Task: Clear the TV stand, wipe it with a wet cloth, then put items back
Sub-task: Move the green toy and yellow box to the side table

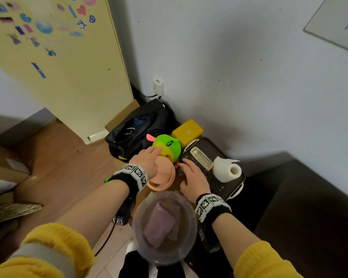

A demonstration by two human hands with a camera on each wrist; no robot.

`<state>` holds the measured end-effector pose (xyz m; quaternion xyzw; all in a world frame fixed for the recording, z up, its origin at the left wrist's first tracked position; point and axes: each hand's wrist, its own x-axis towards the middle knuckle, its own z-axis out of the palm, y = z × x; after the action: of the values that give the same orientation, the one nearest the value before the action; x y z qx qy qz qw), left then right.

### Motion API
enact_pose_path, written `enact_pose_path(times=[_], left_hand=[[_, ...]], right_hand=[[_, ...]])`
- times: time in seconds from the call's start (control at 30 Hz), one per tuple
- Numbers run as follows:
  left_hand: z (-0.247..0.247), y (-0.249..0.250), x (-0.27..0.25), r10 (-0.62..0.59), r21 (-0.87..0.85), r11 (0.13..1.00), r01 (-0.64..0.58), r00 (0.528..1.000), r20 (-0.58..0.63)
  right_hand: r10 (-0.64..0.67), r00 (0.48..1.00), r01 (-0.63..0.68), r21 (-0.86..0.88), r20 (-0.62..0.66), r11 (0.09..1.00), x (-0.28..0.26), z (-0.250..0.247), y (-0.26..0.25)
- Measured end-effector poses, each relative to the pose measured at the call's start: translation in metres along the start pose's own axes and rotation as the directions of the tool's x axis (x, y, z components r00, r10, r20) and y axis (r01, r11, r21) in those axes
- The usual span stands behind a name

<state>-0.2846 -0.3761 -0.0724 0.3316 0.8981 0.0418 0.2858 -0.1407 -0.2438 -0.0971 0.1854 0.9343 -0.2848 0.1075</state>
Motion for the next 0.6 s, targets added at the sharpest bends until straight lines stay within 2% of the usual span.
enact_pose_path(times=[0.2, 0.37, 0.6], left_hand=[[0.037, -0.023, -0.05, 0.011, -0.04, 0.999, -0.012, 1.0, -0.011], [0.065, -0.045, -0.09, -0.003, -0.004, 1.0, 0.003, 0.999, 0.038], [0.115, -0.075, -0.128, -0.008, -0.039, 0.999, 0.014, 0.991, 0.137]], right_hand=[[-0.012, 0.995, 0.012, 0.0, 0.099, 1.0, -0.053, 0.046, -0.028], [0.122, 0.978, -0.129, 0.03, 0.17, 0.991, -0.086, 0.088, -0.038], [0.322, 0.887, -0.355, 0.046, 0.331, 0.934, -0.126, 0.141, -0.035]])
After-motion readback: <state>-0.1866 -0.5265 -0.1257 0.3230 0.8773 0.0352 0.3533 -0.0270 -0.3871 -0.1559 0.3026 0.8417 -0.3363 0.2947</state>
